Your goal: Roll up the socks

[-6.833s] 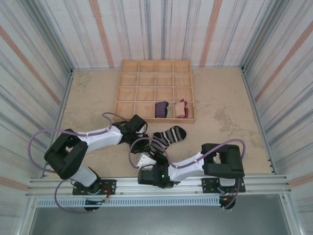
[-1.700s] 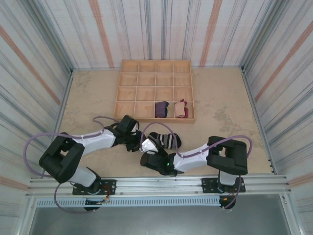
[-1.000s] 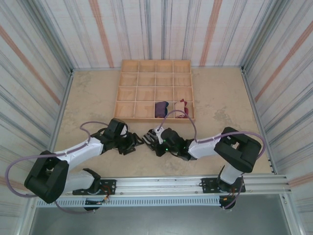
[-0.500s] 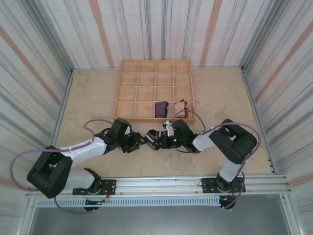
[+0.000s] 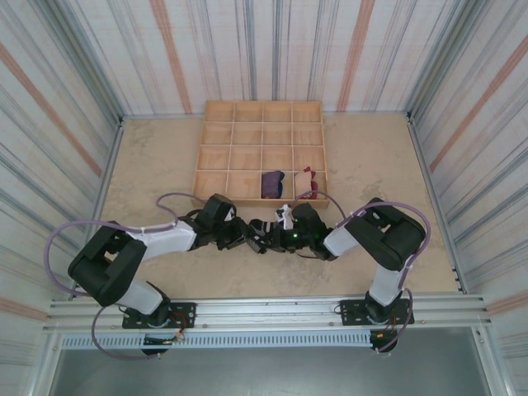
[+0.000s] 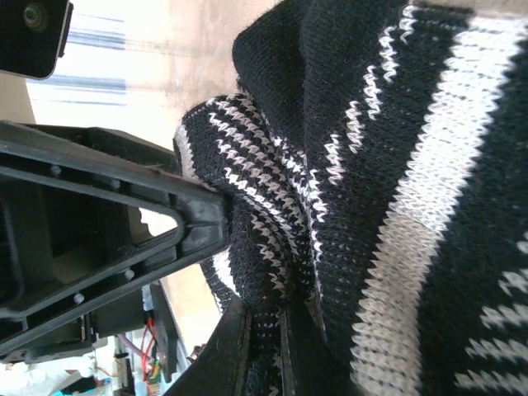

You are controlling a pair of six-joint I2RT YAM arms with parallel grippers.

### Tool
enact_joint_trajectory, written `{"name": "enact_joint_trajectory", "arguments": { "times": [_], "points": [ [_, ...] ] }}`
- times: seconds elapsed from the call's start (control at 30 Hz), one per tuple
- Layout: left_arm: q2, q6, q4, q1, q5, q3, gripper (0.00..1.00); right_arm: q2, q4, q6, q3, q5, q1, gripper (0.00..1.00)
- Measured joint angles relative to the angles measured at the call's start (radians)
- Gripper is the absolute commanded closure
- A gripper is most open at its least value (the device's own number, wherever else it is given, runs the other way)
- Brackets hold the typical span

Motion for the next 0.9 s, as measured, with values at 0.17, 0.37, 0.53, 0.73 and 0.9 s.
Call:
{"name": "enact_joint_trajectory", "arguments": {
  "times": [0.17,0.37,0.53,0.73,0.9],
  "points": [
    [0.021,-0.010,-0.007,-0.003,-0.006,0.027,0.91,0.006,0.021,0.010,-0.005,0.001,-0.004,0.86],
    [0.024,-0.007,-0.110,-0.006,-0.014,0.080,1.00,-0.099,-0.205,-0.076,0.033,0.084,0.012,0.50],
    [0.023,-0.004,-0.232,-0.006,-0.026,0.125,1.00,-0.264,-0.602,-0.243,0.146,0.299,0.112,0.28],
    [0.013,-0.005,-0.300,-0.005,-0.022,0.138,1.00,-0.323,-0.889,-0.438,0.275,0.616,0.269,0.27],
    [0.013,-0.005,-0.322,-0.005,-0.010,0.144,1.00,-0.322,-0.924,-0.576,0.282,0.816,0.428,0.32]
  ]
}}
